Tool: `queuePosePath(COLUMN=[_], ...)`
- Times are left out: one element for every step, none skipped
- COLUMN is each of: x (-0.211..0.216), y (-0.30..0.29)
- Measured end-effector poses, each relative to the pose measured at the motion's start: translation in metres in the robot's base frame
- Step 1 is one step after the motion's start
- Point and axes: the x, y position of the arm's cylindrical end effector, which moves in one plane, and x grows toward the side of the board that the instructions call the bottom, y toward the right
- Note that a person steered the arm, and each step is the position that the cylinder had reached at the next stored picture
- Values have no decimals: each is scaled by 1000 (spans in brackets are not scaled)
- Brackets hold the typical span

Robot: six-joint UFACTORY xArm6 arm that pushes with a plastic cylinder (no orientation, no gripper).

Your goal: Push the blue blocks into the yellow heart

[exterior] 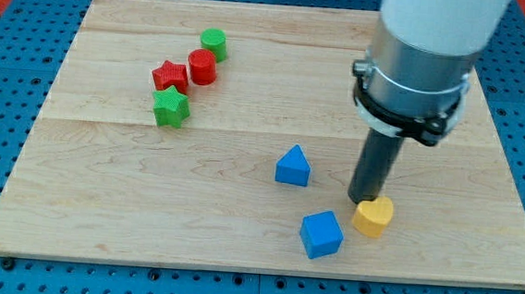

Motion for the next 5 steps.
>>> queuePosePath(x=[-29,10,54,49,33], y=[-83,-115,-115,-50,-33])
